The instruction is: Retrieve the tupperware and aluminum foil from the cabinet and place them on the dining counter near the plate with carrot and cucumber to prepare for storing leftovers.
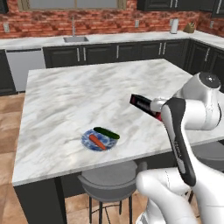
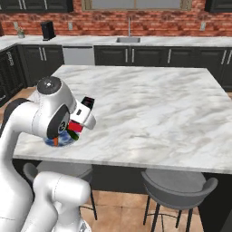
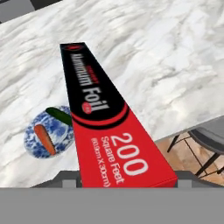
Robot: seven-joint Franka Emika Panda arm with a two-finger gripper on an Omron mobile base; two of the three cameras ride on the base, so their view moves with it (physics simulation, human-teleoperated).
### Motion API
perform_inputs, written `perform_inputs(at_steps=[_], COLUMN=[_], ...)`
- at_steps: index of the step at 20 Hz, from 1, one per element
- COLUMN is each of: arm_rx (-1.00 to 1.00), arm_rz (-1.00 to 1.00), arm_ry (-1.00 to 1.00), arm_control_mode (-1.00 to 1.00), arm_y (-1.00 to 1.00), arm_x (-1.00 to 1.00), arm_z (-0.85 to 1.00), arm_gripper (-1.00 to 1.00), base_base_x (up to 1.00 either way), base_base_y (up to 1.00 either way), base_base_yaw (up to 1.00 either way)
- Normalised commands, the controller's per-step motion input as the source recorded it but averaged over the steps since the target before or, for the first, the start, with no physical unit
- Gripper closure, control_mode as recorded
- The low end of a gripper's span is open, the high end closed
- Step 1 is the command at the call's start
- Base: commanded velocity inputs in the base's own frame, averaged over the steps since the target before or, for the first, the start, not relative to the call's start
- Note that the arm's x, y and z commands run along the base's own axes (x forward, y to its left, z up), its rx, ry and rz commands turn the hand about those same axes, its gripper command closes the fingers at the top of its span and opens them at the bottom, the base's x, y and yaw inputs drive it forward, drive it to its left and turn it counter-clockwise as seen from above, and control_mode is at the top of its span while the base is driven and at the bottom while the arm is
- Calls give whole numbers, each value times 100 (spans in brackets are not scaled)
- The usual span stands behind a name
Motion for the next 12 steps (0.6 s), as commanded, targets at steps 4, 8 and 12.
perform_inputs(at_steps=[4,8,12], arm_rx=[6,4,0], arm_rz=[-8,-4,0], arm_ry=[0,0,9], arm_control_mode=[-100,-100,-100], arm_y=[18,11,14], arm_x=[42,46,58], arm_z=[-73,-53,-43], arm_gripper=[100,100,100], base_base_x=[0,0,0], base_base_y=[0,0,0], base_base_yaw=[0,0,0])
